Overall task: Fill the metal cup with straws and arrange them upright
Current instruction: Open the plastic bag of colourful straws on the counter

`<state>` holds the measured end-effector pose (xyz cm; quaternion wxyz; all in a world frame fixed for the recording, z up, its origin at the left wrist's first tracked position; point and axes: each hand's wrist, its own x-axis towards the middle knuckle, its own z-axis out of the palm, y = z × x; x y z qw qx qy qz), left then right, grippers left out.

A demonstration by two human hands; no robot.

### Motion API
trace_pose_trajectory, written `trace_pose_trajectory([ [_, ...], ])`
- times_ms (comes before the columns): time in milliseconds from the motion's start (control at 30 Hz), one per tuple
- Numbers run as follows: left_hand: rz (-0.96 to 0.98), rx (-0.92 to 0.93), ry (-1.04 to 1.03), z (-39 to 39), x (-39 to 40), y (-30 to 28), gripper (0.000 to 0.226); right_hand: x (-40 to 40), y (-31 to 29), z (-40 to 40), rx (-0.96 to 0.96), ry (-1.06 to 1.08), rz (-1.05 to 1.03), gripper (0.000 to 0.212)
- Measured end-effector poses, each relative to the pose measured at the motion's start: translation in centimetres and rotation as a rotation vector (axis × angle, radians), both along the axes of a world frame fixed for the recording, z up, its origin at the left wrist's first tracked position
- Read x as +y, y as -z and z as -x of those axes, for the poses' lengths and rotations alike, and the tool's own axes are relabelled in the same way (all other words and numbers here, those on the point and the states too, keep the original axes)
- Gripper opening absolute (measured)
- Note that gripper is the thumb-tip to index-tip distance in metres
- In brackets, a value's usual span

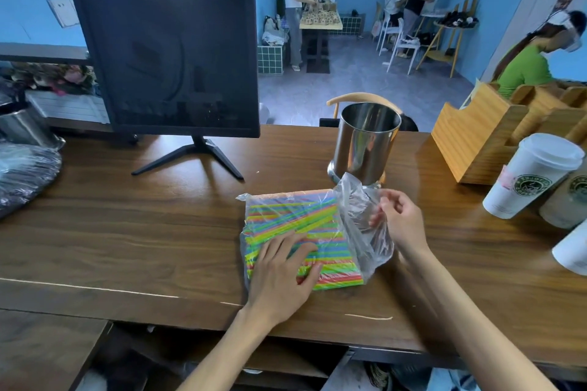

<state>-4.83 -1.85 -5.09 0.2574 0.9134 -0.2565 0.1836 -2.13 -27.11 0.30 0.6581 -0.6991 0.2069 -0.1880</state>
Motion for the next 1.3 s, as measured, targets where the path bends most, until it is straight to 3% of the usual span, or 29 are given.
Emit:
trace_pose_trajectory([
  [233, 0.047, 0.095, 0.001, 0.1, 0.4, -1.0, 0.039, -2.7, 3.0, 1.7, 0.225, 0.115, 0.107, 0.01],
  [433, 0.054, 0.095, 0.0, 0.0, 0.9, -1.0, 0.041, -3.2, 2.4, 2.3, 0.393, 0.093, 0.647, 0.031],
  [533, 0.054, 0.109, 0.014, 0.0, 1.0, -1.2, 0.042, -3.0, 2.6, 2.4, 0.449, 0.138, 0.822, 0.037],
  [633, 0.084, 0.135, 0.031, 0.1, 1.2, -1.5, 0.041, -4.4, 2.7, 1.9, 0.514, 0.101, 0.711, 0.032],
  [733, 0.144, 0.141, 0.032, 0.0, 1.5, -2.1, 0.04, -6.1, 1.7, 1.7, 0.417, 0.144, 0.302, 0.027],
  [767, 0.167, 0.133, 0.024, -0.1, 1.6, -2.4, 0.04, -6.1, 0.9, 2.0, 0.355, 0.196, 0.251, 0.026],
  [833, 0.197, 0.093, -0.011, -0.4, 2.0, -3.0, 0.04, -5.3, -0.6, 2.7, 0.254, 0.191, 0.229, 0.028],
  [900, 0.222, 0.073, -0.068, -0.9, 2.5, -3.5, 0.038, -3.4, -1.7, 3.3, 0.198, -0.023, 0.269, 0.035],
  [967, 0.21, 0.105, -0.11, -1.6, 3.0, -3.9, 0.041, -1.0, -2.2, 3.5, 0.266, -0.291, 0.393, 0.049],
  [1033, 0.127, 0.133, -0.116, -2.5, 3.4, -3.7, 0.05, 0.7, -1.3, 2.9, 0.346, -0.407, 0.57, 0.056],
  [1133, 0.033, 0.212, -0.087, -3.2, 3.8, -2.6, 0.056, 1.8, 0.4, 2.0, 0.336, -0.341, 0.699, 0.038],
  [1200, 0.033, 0.254, -0.081, -3.0, 3.9, -1.9, 0.057, 1.6, 1.0, 1.9, 0.299, -0.282, 0.587, 0.017],
  [1300, 0.094, 0.29, -0.081, -2.5, 3.8, -1.7, 0.057, 0.9, 0.4, 1.9, 0.283, -0.195, 0.387, 0.019],
])
